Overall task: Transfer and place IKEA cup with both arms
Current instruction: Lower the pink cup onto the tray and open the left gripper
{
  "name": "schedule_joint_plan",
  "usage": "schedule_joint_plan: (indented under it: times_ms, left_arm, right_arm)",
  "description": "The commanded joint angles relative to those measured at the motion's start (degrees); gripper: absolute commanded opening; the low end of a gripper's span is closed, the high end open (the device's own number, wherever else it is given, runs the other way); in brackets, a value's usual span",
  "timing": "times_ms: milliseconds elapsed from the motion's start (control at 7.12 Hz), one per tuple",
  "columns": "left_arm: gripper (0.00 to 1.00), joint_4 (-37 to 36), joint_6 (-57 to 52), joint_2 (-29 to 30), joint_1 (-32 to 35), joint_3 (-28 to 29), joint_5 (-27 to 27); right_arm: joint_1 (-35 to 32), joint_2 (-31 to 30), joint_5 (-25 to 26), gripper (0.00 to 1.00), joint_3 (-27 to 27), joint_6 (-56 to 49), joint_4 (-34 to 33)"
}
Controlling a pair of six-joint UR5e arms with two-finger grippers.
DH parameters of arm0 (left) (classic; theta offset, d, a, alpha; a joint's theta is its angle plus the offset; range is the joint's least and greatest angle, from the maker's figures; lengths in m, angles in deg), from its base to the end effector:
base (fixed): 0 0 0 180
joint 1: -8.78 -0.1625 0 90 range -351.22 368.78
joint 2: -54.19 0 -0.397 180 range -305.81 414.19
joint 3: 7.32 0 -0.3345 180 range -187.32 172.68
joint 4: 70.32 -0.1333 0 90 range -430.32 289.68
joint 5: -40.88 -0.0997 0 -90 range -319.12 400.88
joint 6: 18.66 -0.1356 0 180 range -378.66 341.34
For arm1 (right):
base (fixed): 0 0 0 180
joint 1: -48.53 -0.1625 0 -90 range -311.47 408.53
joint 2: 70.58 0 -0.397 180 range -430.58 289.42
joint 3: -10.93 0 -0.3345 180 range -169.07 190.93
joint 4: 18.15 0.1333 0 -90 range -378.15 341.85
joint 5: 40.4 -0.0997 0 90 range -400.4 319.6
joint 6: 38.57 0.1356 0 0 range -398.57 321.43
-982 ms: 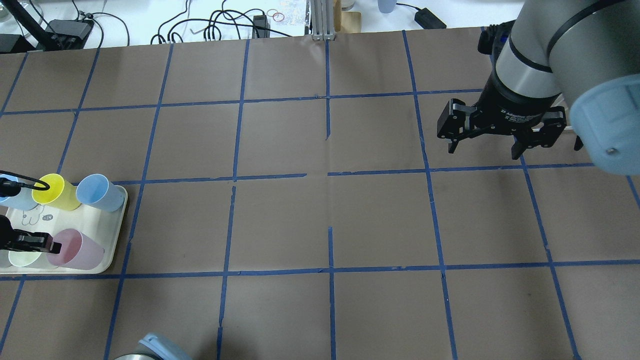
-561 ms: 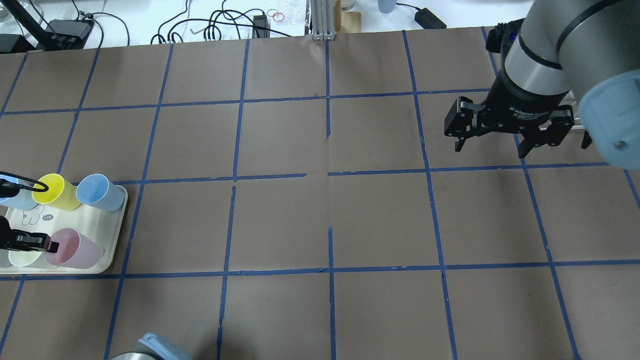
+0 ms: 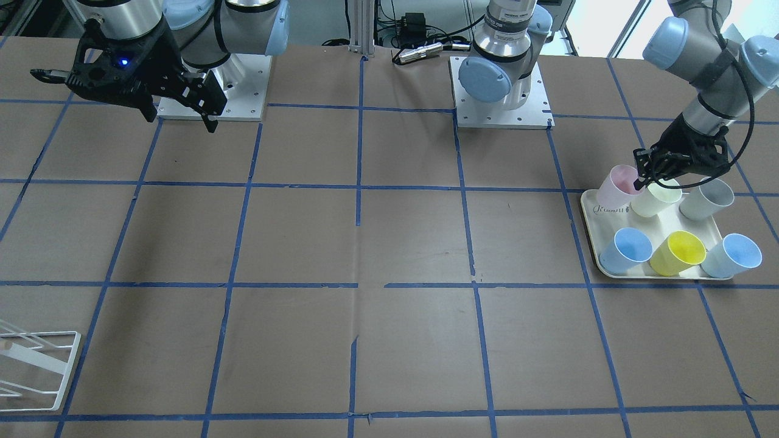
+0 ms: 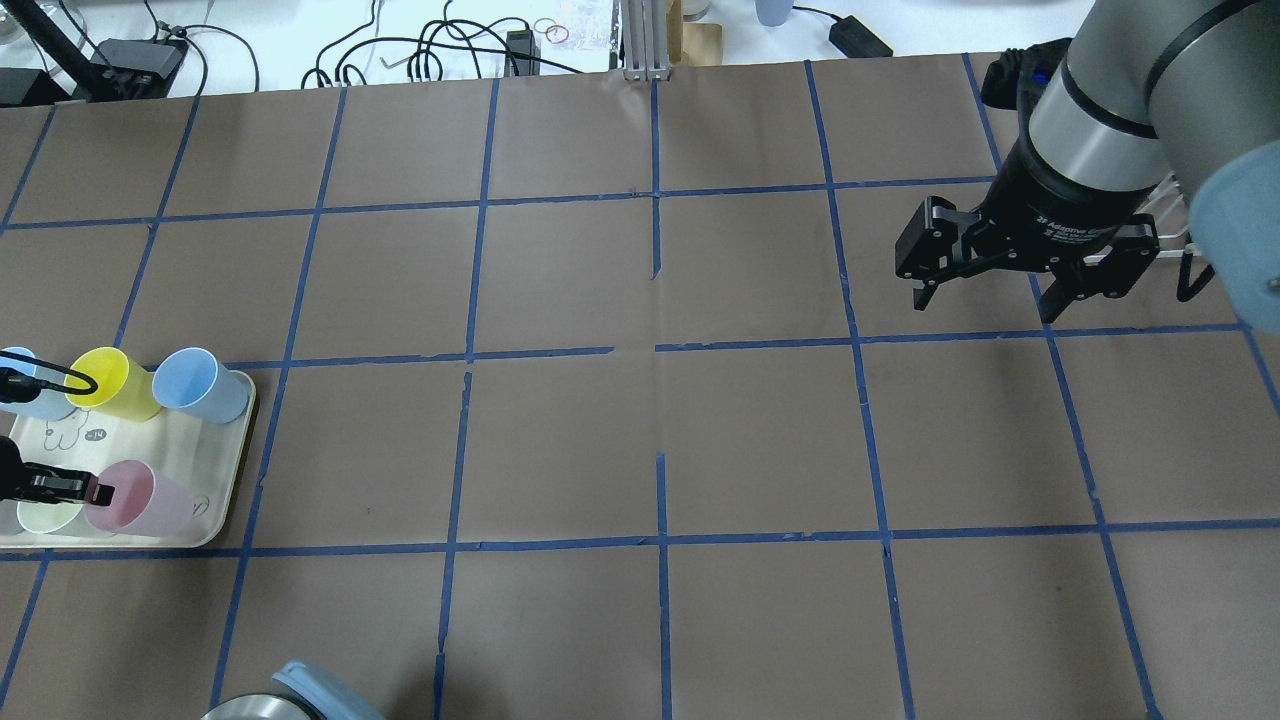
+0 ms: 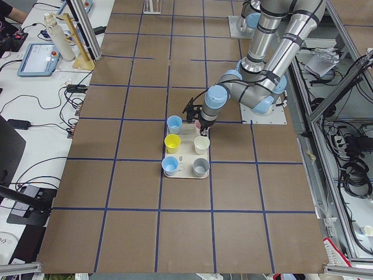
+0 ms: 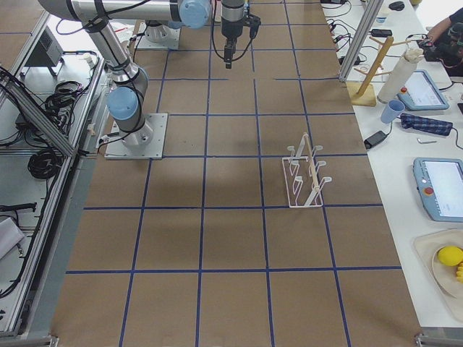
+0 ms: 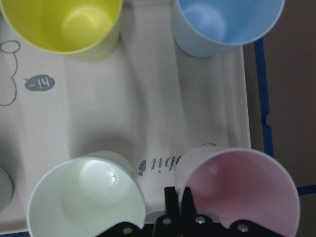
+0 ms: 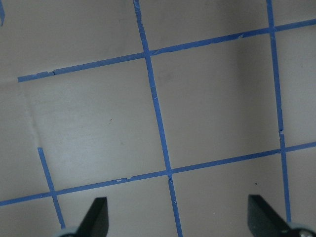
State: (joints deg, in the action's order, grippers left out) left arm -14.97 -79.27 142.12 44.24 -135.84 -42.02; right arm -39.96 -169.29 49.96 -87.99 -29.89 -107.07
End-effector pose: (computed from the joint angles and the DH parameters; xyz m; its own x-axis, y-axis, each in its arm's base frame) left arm 0.1981 -0.3254 0.2229 -0.9903 0.1075 0.0880 0.0993 0.9908 -0.0922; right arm 0.1226 -0.3744 0.4159 -0.9842 0.1767 0.0096 0.1769 0.9840 0.0213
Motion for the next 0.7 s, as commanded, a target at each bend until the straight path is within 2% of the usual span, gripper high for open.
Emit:
schedule_joint_plan:
  times_ms: [0,561]
  left_arm:
    - [0.00,0.4,0.5,-0.2,0.1,-0.1,-0.2]
    - [0.00,0.3,0.9,0.2,0.3,-0.9,-0.1]
  right_arm:
    - [0.0,-0.3,0.0,1.00,0.0,-0.2,0.1]
    - [0.1,-0.2,0.5,1.00,0.0,-0.2,0.1]
